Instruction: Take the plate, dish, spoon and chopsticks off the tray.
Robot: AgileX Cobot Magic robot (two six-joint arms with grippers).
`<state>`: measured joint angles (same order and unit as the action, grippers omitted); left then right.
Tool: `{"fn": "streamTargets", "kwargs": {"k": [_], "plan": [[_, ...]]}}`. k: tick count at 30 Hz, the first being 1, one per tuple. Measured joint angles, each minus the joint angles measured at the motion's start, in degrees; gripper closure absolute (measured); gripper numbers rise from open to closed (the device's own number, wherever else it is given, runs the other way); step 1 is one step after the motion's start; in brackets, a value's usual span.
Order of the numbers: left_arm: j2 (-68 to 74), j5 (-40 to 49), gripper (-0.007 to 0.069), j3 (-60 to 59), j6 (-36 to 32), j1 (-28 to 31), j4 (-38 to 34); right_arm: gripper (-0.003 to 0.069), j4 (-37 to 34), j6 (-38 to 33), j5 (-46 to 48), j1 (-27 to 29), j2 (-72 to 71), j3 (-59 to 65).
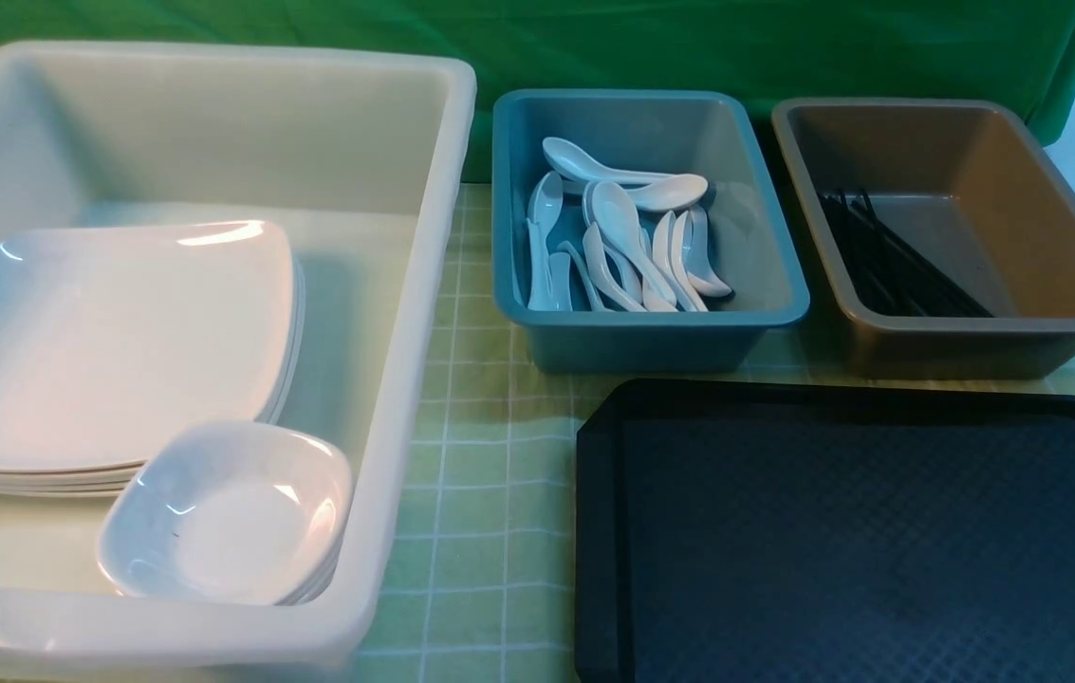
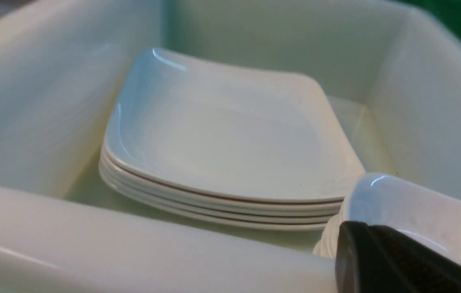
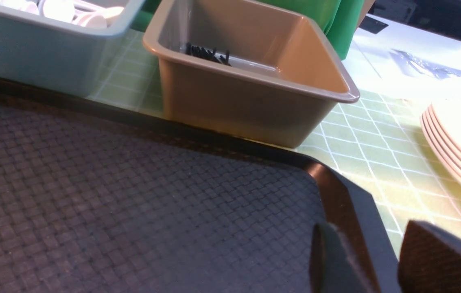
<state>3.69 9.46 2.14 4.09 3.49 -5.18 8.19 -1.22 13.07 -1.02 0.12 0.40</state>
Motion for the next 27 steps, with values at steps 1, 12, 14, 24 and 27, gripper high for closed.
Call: {"fn": "streamTargets", "kwargs": {"k": [1, 12, 14, 24, 27], "plan": [[-1.50, -1.20, 0.0627, -1.10, 0.20, -0.22, 0.42, 0.0419, 0.00, 0.00, 0.00, 0.00, 0.00, 0.00], [-3.98, -0.38, 0.0626, -2.17, 0.23, -0.60, 1.98, 0.0418, 0.00, 0.00, 0.04, 0.00, 0.00, 0.00], [-3.98, -0.38, 0.0626, -2.12, 0.03, -0.60, 1.98, 0.0417, 0.00, 0.00, 0.04, 0.00, 0.00, 0.00], [-3.98, -0.38, 0.0626, -2.14, -0.01, -0.60, 2.05, 0.0418, 0.00, 0.00, 0.04, 0.00, 0.00, 0.00], [-3.98, -0.34, 0.0626, -2.10, -0.01, -0.60, 2.06, 0.0418, 0.00, 0.00, 0.04, 0.00, 0.00, 0.00]]}}
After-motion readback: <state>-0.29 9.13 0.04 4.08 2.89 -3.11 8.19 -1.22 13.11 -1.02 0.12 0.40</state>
